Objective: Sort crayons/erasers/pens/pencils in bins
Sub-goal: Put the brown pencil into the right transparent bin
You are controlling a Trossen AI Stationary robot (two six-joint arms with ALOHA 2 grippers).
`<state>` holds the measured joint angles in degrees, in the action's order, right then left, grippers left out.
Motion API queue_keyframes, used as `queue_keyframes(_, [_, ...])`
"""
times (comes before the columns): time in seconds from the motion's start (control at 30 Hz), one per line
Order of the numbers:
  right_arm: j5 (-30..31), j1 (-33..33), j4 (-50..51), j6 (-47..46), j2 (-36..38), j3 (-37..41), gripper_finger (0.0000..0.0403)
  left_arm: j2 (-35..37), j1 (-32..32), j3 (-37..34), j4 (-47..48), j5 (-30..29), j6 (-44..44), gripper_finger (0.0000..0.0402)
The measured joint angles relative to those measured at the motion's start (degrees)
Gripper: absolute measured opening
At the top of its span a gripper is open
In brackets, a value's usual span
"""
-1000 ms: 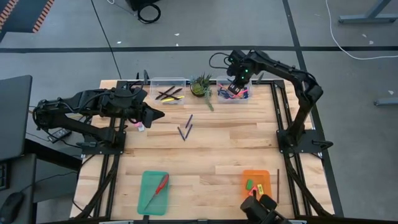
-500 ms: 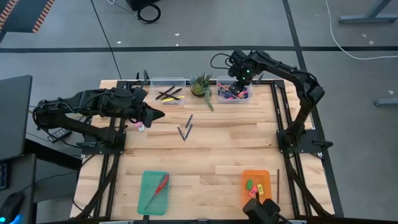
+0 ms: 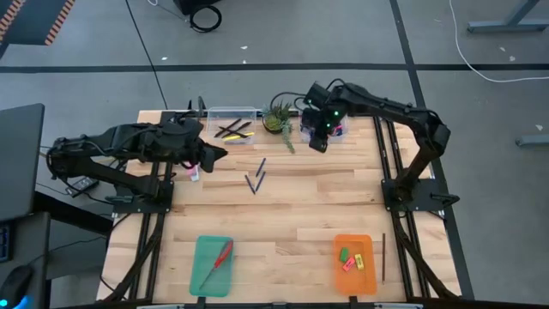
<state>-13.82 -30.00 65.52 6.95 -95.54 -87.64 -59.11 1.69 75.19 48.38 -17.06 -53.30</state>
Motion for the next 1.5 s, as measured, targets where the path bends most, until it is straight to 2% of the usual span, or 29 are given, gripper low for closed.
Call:
queue_keyframes(0.17, [-1.6,3.8,2.7,-8.6,5.5,0.0,0.0156,-2.9,-1.3,-0.1,2.1,1.6,-2.5,0.0101])
queue_keyframes(0.4, [0.3,6.9,4.6,-27.4,12.9,0.0,0.0156,-6.0,-4.7,-0.1,-2.3,3.5,-2.6,0.0103])
queue_keyframes(0.57, [0.9,8.7,9.3,-33.4,13.7,0.0,0.0156,-7.5,-8.1,-0.2,-8.2,9.2,-1.5,0.0104])
queue_keyframes(0.77, [-4.3,10.9,13.6,-39.2,15.4,0.1,0.0156,-7.6,-9.5,0.0,-15.6,12.5,3.1,0.0107])
queue_keyframes(0.97, [-3.6,14.6,13.9,-47.6,17.6,0.0,0.0156,-7.5,-9.5,0.0,-21.5,12.9,8.9,0.0107])
queue_keyframes(1.27, [-2.7,22.0,16.9,-61.8,17.3,2.5,0.0156,-7.5,-9.5,0.0,-29.2,13.1,9.6,0.0107])
queue_keyframes(1.5, [-8.5,31.8,15.9,-75.9,17.2,9.8,0.0156,-7.5,-9.5,0.0,-32.2,22.4,10.4,0.0107])
